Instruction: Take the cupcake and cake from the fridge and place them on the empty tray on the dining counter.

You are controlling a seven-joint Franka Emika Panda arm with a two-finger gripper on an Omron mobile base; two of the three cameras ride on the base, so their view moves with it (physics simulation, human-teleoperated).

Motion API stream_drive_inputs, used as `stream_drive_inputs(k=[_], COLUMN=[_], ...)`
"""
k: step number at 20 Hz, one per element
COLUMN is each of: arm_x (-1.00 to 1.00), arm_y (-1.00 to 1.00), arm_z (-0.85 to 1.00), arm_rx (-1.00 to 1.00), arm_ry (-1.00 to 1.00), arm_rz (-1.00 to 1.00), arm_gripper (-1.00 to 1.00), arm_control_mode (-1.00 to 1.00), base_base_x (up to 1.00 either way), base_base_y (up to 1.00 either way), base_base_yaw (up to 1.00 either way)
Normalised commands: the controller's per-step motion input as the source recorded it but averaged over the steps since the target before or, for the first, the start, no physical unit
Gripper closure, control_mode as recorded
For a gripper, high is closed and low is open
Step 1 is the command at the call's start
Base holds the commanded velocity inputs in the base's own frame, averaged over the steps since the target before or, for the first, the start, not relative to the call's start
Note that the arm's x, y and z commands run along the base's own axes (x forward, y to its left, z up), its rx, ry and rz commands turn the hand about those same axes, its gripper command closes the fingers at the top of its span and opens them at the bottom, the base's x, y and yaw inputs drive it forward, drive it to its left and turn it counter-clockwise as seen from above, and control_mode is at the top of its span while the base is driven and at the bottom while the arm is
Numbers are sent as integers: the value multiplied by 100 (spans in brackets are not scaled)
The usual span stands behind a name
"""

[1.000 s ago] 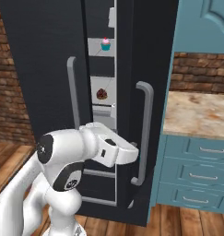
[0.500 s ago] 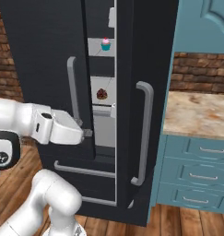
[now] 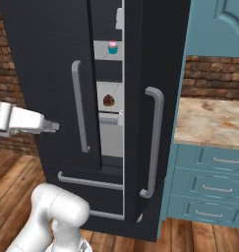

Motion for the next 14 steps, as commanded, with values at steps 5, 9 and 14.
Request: stream_drive_inputs(k=[5, 9, 14], arm_x=[68, 100, 100], arm_y=[-2, -18, -51], arm_z=[-43, -30, -23], arm_rx=[-24, -12, -4], arm_ry=[50, 19, 22], arm_rz=[-5, -12, -1], arm_gripper=[-100, -100, -100], arm_control_mode=[-100, -100, -100], base_base_x=[0, 0, 0], base_base_y=[0, 0, 0], base_base_yaw=[0, 0, 0])
